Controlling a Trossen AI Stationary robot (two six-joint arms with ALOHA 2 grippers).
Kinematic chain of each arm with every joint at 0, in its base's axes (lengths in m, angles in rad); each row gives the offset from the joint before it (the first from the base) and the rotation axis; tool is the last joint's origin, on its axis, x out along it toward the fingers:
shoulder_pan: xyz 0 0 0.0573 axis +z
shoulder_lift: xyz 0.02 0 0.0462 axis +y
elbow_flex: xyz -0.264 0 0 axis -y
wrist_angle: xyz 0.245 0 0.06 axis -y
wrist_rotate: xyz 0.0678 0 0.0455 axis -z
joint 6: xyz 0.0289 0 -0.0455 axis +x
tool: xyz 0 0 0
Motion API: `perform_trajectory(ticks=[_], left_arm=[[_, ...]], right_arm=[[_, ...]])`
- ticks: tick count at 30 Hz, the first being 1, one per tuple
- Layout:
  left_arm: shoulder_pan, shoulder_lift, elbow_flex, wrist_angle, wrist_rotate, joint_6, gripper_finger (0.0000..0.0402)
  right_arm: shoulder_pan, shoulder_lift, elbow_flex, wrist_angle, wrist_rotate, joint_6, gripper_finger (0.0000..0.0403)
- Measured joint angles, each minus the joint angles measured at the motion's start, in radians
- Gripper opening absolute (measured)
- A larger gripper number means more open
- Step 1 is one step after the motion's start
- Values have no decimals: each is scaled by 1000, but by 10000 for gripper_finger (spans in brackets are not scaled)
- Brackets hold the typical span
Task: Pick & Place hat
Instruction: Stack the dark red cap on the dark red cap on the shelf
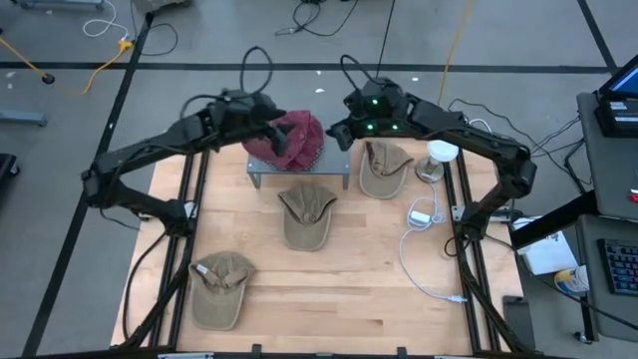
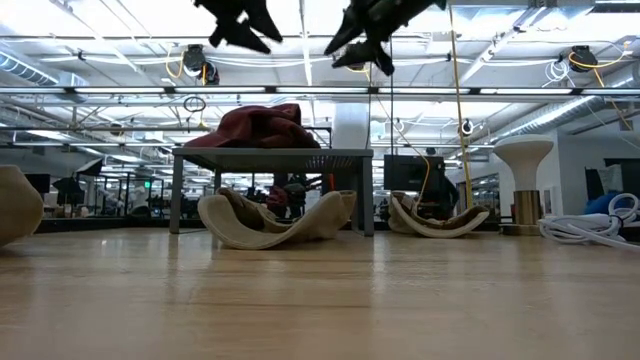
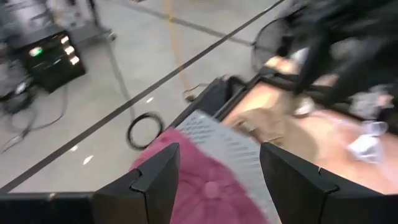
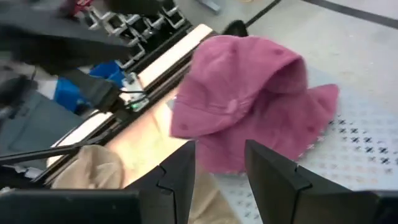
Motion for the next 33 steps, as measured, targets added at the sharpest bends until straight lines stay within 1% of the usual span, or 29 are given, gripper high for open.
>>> perform_trajectory(ticks=[4, 13, 16, 19, 22, 24, 29, 33], left_arm=[[34, 54, 0, -9, -38, -2, 227], [90, 188, 0, -55, -46, 17, 227], [96, 221, -1, -110, -102, -26, 227], [103, 229, -1, -174, -174, -98, 227], [106, 227, -1, -225, -206, -145, 227], [105, 227, -1, -244, -208, -166, 227], [98, 226, -1, -248, -192, -164, 227], [83, 226, 0, -217, -187, -165, 227]], right_arm=[[27, -40, 0, 4, 1, -5, 130], [73, -55, 0, 8, 2, 11, 130], [86, -54, 0, 9, 2, 11, 130], [97, -54, 0, 30, 2, 6, 130], [100, -54, 0, 60, 2, 3, 130], [100, -54, 0, 79, 2, -2, 130], [99, -54, 0, 108, 2, -15, 130], [99, -54, 0, 107, 2, -23, 130]])
